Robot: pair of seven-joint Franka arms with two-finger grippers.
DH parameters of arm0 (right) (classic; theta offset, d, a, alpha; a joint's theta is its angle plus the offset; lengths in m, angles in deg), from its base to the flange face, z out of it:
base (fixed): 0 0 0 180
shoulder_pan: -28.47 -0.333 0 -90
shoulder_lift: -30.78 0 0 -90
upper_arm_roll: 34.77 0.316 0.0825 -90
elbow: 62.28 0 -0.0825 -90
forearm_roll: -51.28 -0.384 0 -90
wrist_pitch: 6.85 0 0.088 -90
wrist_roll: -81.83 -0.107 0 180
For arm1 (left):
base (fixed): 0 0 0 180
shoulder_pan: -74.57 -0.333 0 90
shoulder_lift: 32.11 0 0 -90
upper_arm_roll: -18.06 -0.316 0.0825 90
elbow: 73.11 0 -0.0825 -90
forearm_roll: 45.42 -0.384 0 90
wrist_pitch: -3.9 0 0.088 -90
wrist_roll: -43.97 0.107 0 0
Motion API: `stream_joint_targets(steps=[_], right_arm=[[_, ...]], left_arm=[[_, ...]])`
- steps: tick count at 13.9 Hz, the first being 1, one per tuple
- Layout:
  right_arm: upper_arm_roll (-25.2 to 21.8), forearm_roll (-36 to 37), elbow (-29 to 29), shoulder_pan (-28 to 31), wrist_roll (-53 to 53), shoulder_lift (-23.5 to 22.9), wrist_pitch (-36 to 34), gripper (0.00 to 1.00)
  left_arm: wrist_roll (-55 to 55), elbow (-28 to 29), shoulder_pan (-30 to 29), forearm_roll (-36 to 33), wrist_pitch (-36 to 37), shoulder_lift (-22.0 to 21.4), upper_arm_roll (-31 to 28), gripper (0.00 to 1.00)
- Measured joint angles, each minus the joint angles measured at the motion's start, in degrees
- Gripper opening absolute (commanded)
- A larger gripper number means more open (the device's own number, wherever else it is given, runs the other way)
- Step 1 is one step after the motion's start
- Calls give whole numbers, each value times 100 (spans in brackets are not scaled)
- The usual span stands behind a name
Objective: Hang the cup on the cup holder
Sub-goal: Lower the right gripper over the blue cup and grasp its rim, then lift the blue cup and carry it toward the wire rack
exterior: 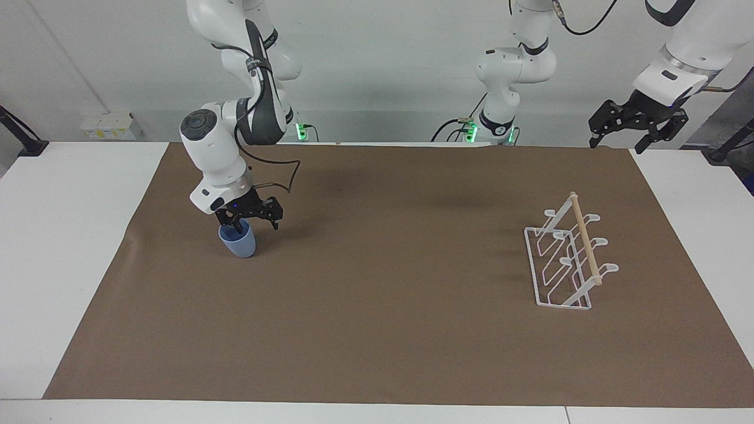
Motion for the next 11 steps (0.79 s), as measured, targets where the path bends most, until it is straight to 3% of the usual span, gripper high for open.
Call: stream_joint_targets(steps=[4, 8, 11], right_arm=[[-10, 0, 11, 135, 121, -18, 77, 58], [-17, -1, 68, 218, 121, -31, 268, 0], [-17, -18, 67, 212, -48, -24, 284, 0]], left_arm=[[0, 0, 1, 0, 0, 0, 0, 100], [1, 0, 4, 0, 0, 0, 9, 100], [1, 2, 11, 0, 7, 0, 51, 100]])
